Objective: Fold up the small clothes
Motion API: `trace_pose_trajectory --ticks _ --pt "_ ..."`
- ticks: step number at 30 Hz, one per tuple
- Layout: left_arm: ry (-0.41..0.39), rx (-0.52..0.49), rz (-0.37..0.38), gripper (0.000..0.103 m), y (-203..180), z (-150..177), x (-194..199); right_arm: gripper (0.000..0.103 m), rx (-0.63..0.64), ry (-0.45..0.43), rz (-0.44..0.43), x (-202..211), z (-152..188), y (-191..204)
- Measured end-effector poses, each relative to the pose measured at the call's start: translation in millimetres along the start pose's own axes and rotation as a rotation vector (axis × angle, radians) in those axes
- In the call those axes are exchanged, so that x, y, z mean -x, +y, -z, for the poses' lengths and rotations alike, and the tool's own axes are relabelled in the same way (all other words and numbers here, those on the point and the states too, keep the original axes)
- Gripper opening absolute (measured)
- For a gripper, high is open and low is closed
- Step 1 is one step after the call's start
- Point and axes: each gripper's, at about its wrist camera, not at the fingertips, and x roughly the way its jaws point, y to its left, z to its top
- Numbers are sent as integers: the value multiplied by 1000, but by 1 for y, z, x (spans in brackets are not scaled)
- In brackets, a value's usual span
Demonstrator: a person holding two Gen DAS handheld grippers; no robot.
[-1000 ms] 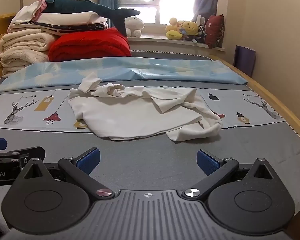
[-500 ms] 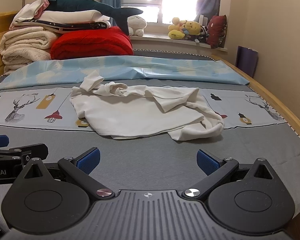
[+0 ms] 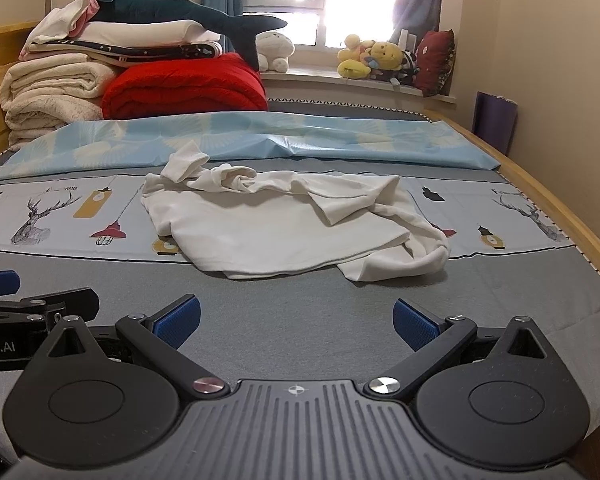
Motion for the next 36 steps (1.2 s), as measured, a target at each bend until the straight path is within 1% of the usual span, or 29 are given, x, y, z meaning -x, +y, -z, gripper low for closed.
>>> trace_pose_trajectory --ticks 3,5,8,10,13,15,16,17,18,19,20,21,22,23,25,27,29,34,36 --pt "-18 -11 1 102 -1 1 2 99 1 -9 1 1 -1 1" --pt "-32 -27 -2 102 -2 1 3 94 -10 -27 -9 4 -3 -1" --pt "-45 -47 -4 96 -4 1 4 93 -37 -54 -40 9 -16 -11" --pt "-26 -50 -5 85 -4 0 1 93 -31 -94 -36 9 -31 -17" --pt "7 -33 -15 79 0 -1 -5 92 -14 -122 -49 -2 -47 -28" --pt "17 -36 -38 76 2 0 -9 84 -20 -145 -57 -13 -50 -36" --pt "28 -31 -42 73 3 0 -11 80 -25 -152 -51 -19 -48 -39" --pt "27 -38 -49 71 3 -1 -13 79 -37 -147 -38 -25 -43 -43" --pt "42 -41 -51 66 4 -1 -16 76 -49 -120 -27 -31 -39 -46" --pt "56 -42 -50 62 5 -2 -19 70 -68 -80 -26 -37 -38 -49" --pt "61 -22 -35 59 7 -2 -23 68 -90 -78 -35 -37 -38 -51" --pt "64 -16 -31 52 8 -4 -28 68 -106 -95 -37 -37 -40 -54" --pt "77 -20 -30 45 10 -7 -35 69 -107 -106 -29 -38 -41 -54" --pt "72 -10 -22 44 11 -10 -43 69 -104 -102 -22 -42 -42 -55" --pt "80 -16 -35 40 14 -19 -64 69 -128 -65 -34 -52 -45 -60" --pt "99 -22 -41 40 17 -27 -90 69 -173 -30 -55 -60 -48 -67" --pt "119 -21 -41 40 21 -35 -120 69 -186 -7 -59 -66 -50 -72" --pt "151 29 -14 41 32 -47 -187 69 -158 22 -58 -74 -51 -77" --pt "159 77 -19 44 37 -51 -212 69 -129 29 -57 -75 -51 -78"
